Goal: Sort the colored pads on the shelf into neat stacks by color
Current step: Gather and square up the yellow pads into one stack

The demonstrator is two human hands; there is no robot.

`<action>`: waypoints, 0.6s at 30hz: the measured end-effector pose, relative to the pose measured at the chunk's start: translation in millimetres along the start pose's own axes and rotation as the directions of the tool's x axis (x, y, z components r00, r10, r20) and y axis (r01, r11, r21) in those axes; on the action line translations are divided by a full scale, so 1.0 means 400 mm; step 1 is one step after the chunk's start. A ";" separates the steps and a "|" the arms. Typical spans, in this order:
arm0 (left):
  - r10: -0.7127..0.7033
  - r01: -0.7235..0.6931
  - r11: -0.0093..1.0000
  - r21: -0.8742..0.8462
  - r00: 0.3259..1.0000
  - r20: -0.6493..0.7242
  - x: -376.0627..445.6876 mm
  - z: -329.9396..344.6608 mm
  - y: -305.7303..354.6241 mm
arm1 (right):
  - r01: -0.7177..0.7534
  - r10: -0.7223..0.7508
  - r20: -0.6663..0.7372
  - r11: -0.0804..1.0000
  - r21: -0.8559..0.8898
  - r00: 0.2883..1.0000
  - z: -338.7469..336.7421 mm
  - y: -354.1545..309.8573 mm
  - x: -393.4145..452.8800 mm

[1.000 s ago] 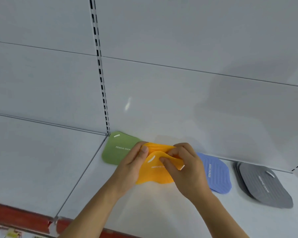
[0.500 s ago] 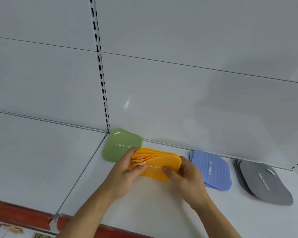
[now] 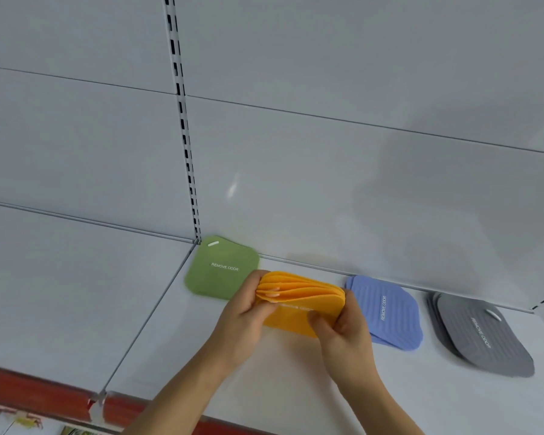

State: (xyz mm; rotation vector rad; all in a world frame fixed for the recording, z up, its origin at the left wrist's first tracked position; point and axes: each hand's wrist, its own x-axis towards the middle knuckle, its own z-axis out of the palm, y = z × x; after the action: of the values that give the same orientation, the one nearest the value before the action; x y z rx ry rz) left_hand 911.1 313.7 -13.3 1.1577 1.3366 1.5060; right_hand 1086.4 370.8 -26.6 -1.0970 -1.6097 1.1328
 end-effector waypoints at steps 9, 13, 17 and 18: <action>-0.068 0.069 0.997 -0.031 0.997 0.022 -0.001 0.005 -0.007 | -0.073 0.084 -0.050 0.979 0.191 0.995 0.015 0.014 0.001; -0.071 0.069 0.996 -0.060 0.997 -0.022 0.006 0.012 0.000 | -0.055 0.061 -0.033 0.985 0.162 0.998 0.018 0.020 0.006; -0.083 0.080 0.994 -0.070 0.996 -0.030 0.009 0.009 -0.010 | 0.019 -0.019 -0.002 0.988 0.153 1.000 0.007 0.048 0.018; -0.086 0.084 0.994 -0.065 0.996 -0.023 0.010 0.008 -0.014 | 0.029 -0.029 -0.002 0.988 0.151 1.000 0.006 0.049 0.022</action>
State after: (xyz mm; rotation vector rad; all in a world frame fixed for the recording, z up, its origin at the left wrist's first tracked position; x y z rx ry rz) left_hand 913.1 319.1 -18.3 1.0321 1.3280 1.4959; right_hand 1085.5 382.6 -44.8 -0.9720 -1.5085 1.2143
